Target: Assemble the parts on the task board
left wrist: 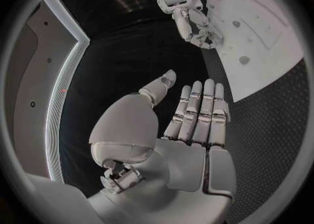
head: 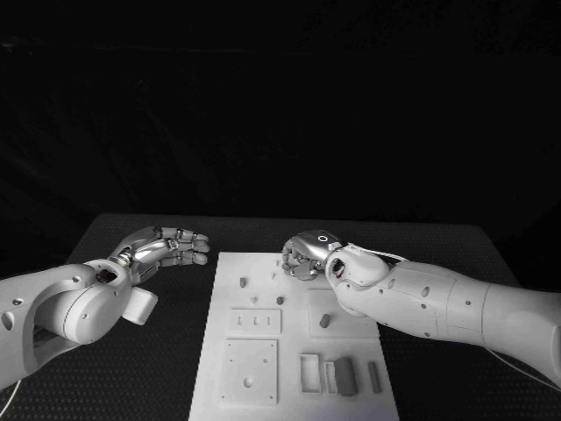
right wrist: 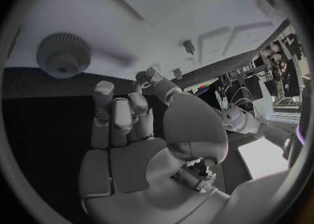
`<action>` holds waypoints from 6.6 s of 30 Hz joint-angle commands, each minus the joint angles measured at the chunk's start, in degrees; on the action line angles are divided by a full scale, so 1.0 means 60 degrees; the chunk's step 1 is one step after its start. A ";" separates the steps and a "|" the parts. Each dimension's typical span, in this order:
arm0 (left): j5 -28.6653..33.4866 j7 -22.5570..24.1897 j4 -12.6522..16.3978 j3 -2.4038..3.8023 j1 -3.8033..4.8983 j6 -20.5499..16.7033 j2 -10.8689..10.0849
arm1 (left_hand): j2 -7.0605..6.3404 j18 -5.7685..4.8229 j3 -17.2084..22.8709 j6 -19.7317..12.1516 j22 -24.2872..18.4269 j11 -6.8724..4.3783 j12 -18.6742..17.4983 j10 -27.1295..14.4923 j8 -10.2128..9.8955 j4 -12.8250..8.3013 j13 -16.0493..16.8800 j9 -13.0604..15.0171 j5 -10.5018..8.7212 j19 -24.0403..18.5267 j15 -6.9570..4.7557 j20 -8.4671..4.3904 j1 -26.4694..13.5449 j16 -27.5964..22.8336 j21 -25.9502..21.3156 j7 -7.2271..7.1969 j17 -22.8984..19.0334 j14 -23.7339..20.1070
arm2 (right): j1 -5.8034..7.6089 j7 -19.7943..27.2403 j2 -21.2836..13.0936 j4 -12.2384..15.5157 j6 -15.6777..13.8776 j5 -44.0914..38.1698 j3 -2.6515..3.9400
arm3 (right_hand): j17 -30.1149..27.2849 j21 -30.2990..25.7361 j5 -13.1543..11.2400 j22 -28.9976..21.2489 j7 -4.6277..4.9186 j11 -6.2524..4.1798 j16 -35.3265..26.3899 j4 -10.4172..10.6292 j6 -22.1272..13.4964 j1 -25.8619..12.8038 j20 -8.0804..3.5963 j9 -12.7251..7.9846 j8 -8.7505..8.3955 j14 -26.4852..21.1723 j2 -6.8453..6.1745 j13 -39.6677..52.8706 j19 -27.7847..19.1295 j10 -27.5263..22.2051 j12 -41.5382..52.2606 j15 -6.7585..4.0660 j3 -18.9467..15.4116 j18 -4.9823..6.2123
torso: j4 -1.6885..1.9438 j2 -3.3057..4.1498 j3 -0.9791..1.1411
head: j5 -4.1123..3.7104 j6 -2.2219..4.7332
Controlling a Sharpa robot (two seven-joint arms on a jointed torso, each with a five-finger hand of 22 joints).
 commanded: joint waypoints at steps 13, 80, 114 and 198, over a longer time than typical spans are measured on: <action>0.0052 0.0076 -0.0087 0.0005 0.0014 0.0152 0.0133 | 0.0020 -0.0130 0.0034 0.0007 -0.0015 0.0038 -0.0066 0.0051 -0.0044 -0.0015 -0.0014 -0.0019 0.0041 0.0058 0.0002 -0.0008 -0.0034 -0.0059 -0.0055 0.0085 0.0016 0.0087 | 0.0005 -0.0345 0.0438 -0.0324 -0.0144 -0.0416 0.0027 | -0.0044 0.0030 -0.0005 0.0121 0.0332 0.0018 0.0015 0.0023 0.0286 -0.0080 -0.0009 0.0019 0.0011 0.0059 -0.0076 -0.0046 0.0077 0.0063 -0.0071 -0.0029 0.0057 0.0528 | -0.0004 0.0007 0.0005 | 0.0028 0.0005; 0.0060 0.0055 -0.0186 0.0005 0.0014 0.0177 0.0307 | 0.0009 -0.0140 0.0008 0.0001 -0.0026 0.0042 -0.0094 0.0056 -0.0060 -0.0014 -0.0017 -0.0041 0.0037 0.0087 0.0001 -0.0014 -0.0083 -0.0100 -0.0110 0.0099 0.0039 0.0099 | 0.0022 -0.0159 0.1299 -0.1462 0.0471 -0.0202 0.0028 | -0.0168 0.0007 -0.0006 0.0112 0.0344 0.0028 -0.0014 0.0019 0.0258 -0.0083 -0.0020 0.0025 -0.0053 0.0054 -0.0103 -0.0109 0.0103 0.0076 -0.0130 -0.0023 0.0101 0.0528 | -0.0018 0.0013 -0.0003 | 0.0218 -0.0112; 0.0063 0.0041 -0.0190 0.0006 0.0015 0.0154 0.0308 | 0.0008 -0.0142 0.0000 -0.0007 -0.0029 0.0046 -0.0109 0.0051 -0.0068 -0.0016 -0.0020 -0.0051 0.0037 0.0098 0.0000 -0.0015 -0.0093 -0.0116 -0.0131 0.0106 0.0050 0.0103 | 0.0019 -0.0240 0.1269 -0.1457 0.0036 0.0297 0.0025 | -0.0481 -0.0148 -0.0005 0.0085 0.0935 0.0593 -0.0025 0.0216 -0.1326 -0.0520 -0.0012 -0.0398 -0.1069 -0.0175 -0.0883 -0.0380 0.0087 -0.0325 -0.0400 0.0510 0.0208 0.0528 | -0.0033 0.0012 0.0005 | 0.0245 -0.0136; 0.0118 0.0163 -0.0157 0.0003 0.0001 0.0228 0.0091 | -0.0084 -0.0153 -0.0076 -0.0014 -0.0033 0.0095 -0.0184 0.0071 -0.0097 0.0007 -0.0026 -0.0103 0.0037 0.0165 -0.0006 -0.0027 -0.0281 -0.0226 -0.0232 0.0144 0.0123 0.0143 | 0.0080 0.0767 -0.0828 -0.0939 0.2376 0.0762 0.0748 | -0.0820 -0.0219 -0.0006 0.0152 0.0937 0.0604 0.0021 0.0296 -0.1166 -0.0697 0.0066 -0.0399 -0.0959 -0.0501 -0.0966 -0.0444 -0.0043 -0.0516 -0.0332 0.0531 0.0304 0.0528 | -0.0216 0.0036 0.0063 | 0.0051 0.0003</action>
